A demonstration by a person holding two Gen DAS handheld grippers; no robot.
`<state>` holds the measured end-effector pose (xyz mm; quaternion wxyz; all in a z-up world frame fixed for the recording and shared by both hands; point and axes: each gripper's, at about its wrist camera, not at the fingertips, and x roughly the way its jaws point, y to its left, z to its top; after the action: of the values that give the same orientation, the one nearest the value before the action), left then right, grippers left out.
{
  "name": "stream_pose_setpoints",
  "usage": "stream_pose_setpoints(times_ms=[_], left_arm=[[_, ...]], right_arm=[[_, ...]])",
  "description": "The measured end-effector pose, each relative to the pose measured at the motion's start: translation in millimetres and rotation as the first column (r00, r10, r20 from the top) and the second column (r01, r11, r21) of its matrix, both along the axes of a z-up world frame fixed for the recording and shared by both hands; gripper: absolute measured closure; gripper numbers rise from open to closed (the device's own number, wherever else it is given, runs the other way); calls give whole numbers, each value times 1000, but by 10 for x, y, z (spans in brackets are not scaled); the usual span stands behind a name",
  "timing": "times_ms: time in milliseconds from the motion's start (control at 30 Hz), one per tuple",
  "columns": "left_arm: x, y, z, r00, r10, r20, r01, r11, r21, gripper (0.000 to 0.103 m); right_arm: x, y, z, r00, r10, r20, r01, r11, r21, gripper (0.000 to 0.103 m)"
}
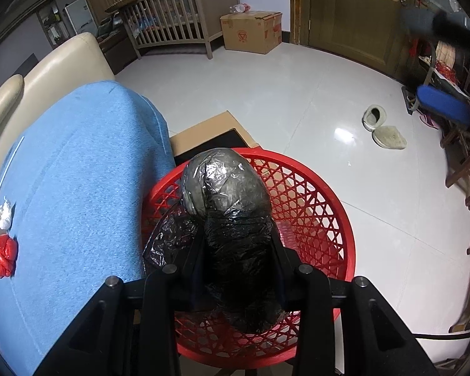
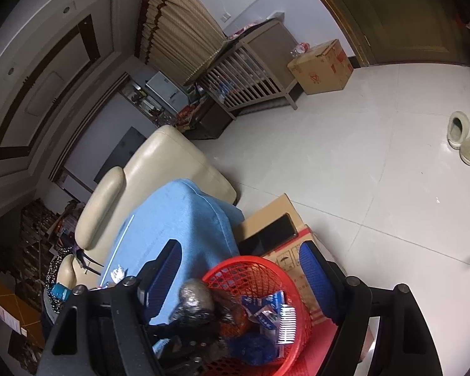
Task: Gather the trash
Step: 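Open the right tool over the basket while the left tool releases the black bag, then grasp the red mesh bag with the left tool while the right tool grasps the blue toothpaste box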
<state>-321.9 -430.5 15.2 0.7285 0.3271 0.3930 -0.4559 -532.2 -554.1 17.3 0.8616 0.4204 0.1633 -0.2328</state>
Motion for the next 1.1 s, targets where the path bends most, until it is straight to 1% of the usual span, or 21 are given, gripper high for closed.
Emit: stream_pose_setpoints(times_ms=[33, 133, 167, 200, 267, 433, 600, 633, 733, 833, 967, 1000, 1067, 1100], left_arm=[[-6, -12, -18, 1000, -4, 1, 4, 1000, 7, 62], [8, -28, -60, 1000, 4, -1, -4, 1000, 15, 51], [18, -30, -66, 1000, 9, -4, -9, 1000, 17, 42], [34, -25, -66, 1000, 18, -3, -18, 1000, 14, 37], [62, -5, -52, 1000, 25, -8, -25, 1000, 5, 37], [199, 100, -1, 998, 50, -48, -51, 999, -19, 36], [400, 298, 153, 993, 82, -84, -89, 993, -81, 36], [487, 379, 202, 990, 100, -96, -110, 989, -100, 35], [714, 581, 310, 982, 153, -109, -168, 976, -141, 33], [1029, 886, 416, 967, 237, -90, -250, 952, -178, 33], [1476, 1308, 502, 935, 350, -65, -355, 910, -214, 32], [1630, 1447, 524, 921, 387, -49, -388, 894, -223, 31], [1898, 1672, 553, 899, 436, -27, -430, 872, -232, 28], [2008, 1753, 555, 894, 448, -14, -439, 868, -233, 27]], right_arm=[[10, 9, 30, 1000, 2, 3, -2, 1000, -6, 22], [52, 50, 128, 1000, 14, 15, -13, 1000, -24, 22], [71, 68, 161, 1000, 19, 18, -18, 999, -31, 22], [91, 85, 186, 1000, 23, 19, -23, 999, -36, 22], [133, 113, 225, 999, 34, 20, -33, 999, -44, 22], [277, 209, 305, 998, 60, 14, -59, 996, -61, 22], [479, 321, 336, 996, 91, -10, -91, 993, -72, 22], [527, 337, 336, 995, 99, -17, -100, 992, -73, 22], [700, 420, 312, 990, 132, -46, -135, 988, -73, 22], [913, 537, 292, 983, 171, -74, -176, 981, -76, 22], [1255, 721, 256, 966, 232, -113, -241, 968, -75, 22], [1339, 773, 251, 961, 248, -122, -258, 963, -76, 22], [1479, 858, 226, 952, 274, -137, -286, 955, -76, 22], [1562, 909, 219, 946, 290, -144, -303, 950, -77, 22]])
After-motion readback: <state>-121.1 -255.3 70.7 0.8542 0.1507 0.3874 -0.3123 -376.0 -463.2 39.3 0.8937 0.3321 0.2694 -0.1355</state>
